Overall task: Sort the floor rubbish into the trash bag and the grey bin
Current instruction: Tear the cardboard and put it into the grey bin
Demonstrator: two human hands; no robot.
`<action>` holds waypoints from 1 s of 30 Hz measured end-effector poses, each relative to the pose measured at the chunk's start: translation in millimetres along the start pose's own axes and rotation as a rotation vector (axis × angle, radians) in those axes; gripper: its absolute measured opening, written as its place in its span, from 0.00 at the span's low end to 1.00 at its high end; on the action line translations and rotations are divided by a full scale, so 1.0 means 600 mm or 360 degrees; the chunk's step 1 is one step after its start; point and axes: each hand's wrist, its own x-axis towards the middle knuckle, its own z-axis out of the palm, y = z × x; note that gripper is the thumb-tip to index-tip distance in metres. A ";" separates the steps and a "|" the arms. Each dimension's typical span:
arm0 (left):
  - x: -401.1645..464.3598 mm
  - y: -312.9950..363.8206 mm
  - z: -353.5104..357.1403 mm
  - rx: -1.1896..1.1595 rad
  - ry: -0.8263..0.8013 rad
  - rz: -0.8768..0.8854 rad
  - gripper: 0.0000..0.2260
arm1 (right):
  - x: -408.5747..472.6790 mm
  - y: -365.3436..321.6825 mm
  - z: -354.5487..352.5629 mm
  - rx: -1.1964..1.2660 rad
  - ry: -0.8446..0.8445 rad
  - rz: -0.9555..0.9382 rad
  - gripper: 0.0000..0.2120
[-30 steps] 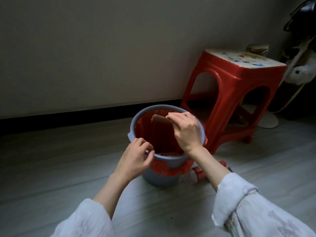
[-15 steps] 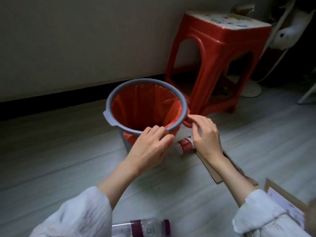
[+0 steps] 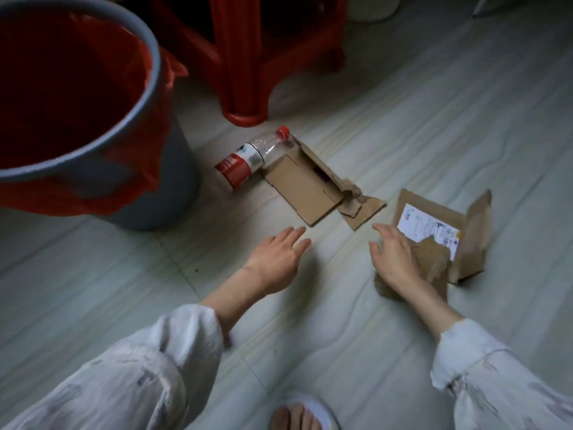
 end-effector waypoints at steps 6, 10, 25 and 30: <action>0.072 -0.003 0.016 0.0219 -0.0251 -0.0026 0.32 | 0.095 0.012 0.032 -0.0293 -0.0200 -0.0194 0.29; 0.106 -0.016 0.020 0.0175 -0.0318 -0.0087 0.30 | 0.123 0.011 0.051 -0.0404 -0.0264 -0.0186 0.27; 0.050 -0.033 0.027 -0.0558 0.0278 -0.0848 0.20 | 0.035 -0.013 0.079 -0.0290 -0.0063 0.0121 0.27; 0.103 -0.002 -0.007 -0.0816 0.0442 -0.0983 0.32 | 0.057 -0.026 0.059 -0.0377 -0.0096 0.0259 0.36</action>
